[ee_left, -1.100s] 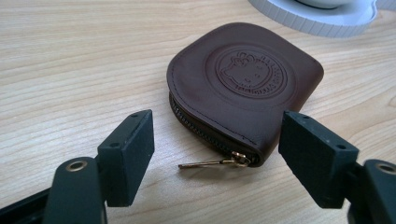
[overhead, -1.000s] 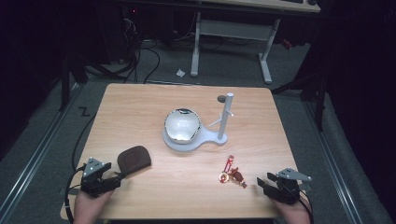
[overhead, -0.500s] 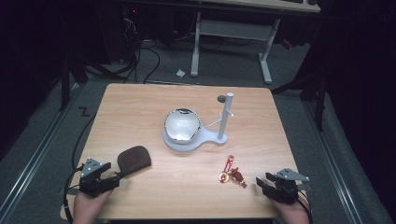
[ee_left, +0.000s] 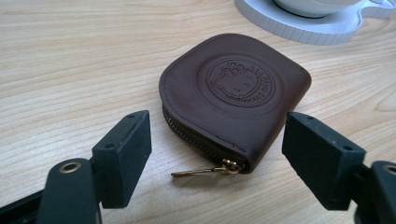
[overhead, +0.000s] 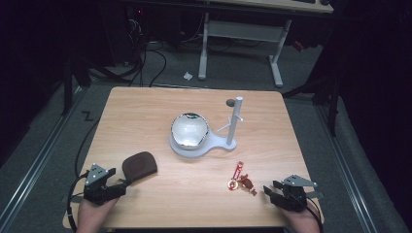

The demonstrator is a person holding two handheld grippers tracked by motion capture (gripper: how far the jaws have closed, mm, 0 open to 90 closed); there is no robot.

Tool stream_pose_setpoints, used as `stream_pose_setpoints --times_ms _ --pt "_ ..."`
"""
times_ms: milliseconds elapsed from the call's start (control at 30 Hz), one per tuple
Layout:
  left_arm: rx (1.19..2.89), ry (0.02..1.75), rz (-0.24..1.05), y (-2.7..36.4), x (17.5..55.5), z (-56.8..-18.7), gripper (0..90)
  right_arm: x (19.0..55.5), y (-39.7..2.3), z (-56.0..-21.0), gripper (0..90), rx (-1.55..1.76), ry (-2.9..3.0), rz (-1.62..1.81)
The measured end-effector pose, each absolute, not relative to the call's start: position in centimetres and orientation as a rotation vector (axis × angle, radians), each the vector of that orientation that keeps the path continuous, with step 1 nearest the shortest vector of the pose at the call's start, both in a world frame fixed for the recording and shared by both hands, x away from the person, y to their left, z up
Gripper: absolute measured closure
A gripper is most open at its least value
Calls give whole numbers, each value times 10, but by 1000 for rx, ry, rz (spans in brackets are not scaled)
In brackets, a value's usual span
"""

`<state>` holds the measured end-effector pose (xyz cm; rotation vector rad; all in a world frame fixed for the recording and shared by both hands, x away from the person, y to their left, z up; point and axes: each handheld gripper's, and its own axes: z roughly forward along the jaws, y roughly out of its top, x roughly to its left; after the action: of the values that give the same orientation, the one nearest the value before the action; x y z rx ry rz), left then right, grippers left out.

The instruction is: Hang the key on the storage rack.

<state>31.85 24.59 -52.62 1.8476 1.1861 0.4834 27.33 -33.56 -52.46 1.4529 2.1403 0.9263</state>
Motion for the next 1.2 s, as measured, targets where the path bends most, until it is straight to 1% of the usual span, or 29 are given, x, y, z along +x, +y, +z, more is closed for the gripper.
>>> stream_pose_setpoints --times_ms 400,567,733,1200 --pt "1857 1154 460 244 319 -526 250 282 -327 -519 491 1469 2218 843" --pt "1864 1144 447 243 319 -526 252 287 -326 -511 470 1471 2277 778" --pt "1868 1135 444 243 319 -525 254 290 -324 -507 469 1473 2307 742" --pt "1870 1131 428 244 321 -526 255 299 -303 -501 461 1415 2495 577"
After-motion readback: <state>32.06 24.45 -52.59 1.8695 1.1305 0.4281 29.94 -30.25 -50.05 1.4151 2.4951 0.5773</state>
